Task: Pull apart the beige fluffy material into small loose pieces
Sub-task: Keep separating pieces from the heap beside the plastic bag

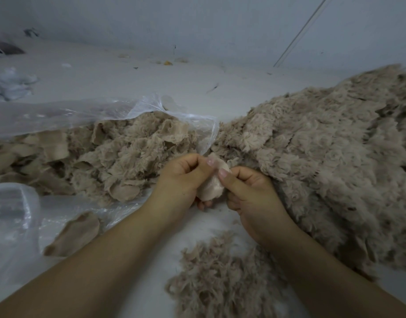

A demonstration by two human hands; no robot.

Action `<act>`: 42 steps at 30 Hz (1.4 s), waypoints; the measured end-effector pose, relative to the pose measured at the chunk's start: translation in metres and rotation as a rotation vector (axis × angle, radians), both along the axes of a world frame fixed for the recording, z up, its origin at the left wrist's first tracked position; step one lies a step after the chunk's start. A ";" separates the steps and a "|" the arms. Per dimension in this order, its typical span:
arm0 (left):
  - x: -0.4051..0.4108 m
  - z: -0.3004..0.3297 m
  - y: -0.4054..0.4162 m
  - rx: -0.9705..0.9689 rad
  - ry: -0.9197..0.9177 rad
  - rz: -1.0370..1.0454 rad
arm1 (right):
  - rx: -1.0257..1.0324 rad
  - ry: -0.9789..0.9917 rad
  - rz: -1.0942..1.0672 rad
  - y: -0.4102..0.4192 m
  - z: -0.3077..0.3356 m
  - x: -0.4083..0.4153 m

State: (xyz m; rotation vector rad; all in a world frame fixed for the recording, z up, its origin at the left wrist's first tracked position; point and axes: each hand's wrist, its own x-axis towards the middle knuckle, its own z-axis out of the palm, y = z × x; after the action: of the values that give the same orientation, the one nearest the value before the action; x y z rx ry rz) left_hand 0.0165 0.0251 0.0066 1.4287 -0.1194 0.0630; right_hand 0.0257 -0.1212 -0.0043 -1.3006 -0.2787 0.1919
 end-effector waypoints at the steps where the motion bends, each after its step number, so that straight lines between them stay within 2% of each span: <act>1: 0.000 0.000 0.001 0.017 -0.009 -0.002 | 0.007 0.009 0.001 0.001 0.002 -0.001; 7: 0.002 -0.003 0.002 0.070 -0.021 0.092 | 0.082 0.114 -0.050 0.002 0.003 0.001; 12: 0.003 0.001 0.004 0.014 -0.038 0.174 | 0.132 0.193 -0.088 0.000 0.004 0.004; 17: 0.002 -0.001 0.004 0.130 -0.114 0.151 | 0.103 0.113 -0.001 -0.001 0.005 0.002; 21: 0.000 -0.002 0.000 0.139 -0.110 0.099 | 0.046 0.066 -0.005 -0.002 0.004 -0.001; 25: 0.005 -0.003 0.006 -0.048 -0.014 0.104 | 0.124 0.165 -0.083 -0.001 0.002 0.002; 28: 0.006 -0.002 0.008 -0.137 -0.001 0.082 | 0.113 0.161 -0.091 -0.001 0.001 0.003; 33: 0.002 -0.002 0.006 -0.062 -0.031 -0.010 | 0.114 0.151 -0.077 -0.001 0.002 0.003; 38: 0.000 0.004 0.007 -0.023 -0.039 0.039 | 0.105 0.104 -0.029 -0.002 0.000 0.002; 42: -0.001 0.005 0.008 0.072 -0.141 0.004 | 0.073 0.071 0.007 -0.003 0.002 0.001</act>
State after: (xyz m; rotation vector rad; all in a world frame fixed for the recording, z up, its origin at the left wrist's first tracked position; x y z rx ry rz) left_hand 0.0158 0.0335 0.0120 1.4956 -0.2362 0.1643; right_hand 0.0268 -0.1238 -0.0025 -1.2185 -0.2281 0.2318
